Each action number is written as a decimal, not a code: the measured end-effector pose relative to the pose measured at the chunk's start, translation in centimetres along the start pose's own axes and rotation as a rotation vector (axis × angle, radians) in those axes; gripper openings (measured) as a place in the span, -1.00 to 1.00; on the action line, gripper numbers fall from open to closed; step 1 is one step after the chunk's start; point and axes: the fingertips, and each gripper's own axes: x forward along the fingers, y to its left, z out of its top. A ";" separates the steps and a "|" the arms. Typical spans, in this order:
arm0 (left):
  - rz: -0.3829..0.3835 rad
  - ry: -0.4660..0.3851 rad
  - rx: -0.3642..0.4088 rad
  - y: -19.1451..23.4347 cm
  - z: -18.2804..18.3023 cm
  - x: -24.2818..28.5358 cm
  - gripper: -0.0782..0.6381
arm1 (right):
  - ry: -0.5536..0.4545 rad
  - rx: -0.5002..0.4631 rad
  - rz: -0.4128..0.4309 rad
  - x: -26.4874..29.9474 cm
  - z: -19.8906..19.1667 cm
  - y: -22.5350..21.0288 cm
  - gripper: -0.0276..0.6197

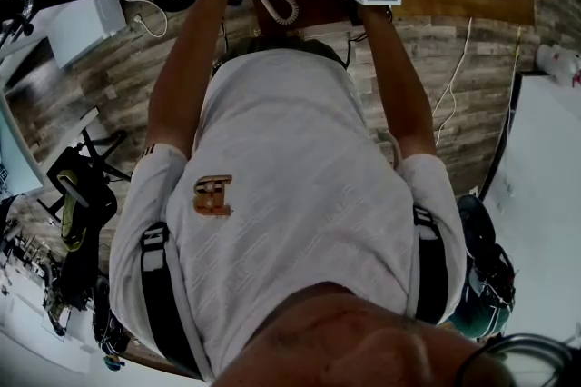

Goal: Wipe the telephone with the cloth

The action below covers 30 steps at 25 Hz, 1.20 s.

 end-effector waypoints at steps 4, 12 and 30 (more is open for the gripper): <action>0.003 0.005 0.008 -0.1 0.0 0.0 -0.52 | 0.000 0.005 -0.039 -1.3 -0.1 -1.8 -0.73; 0.005 0.020 0.027 -0.1 0.0 -0.2 -0.52 | -0.060 0.010 -0.027 -4.0 0.9 -2.2 -0.73; -0.064 -0.202 0.173 -5.6 7.8 -5.0 -0.56 | -0.394 -0.096 0.115 -11.2 12.9 4.5 -0.73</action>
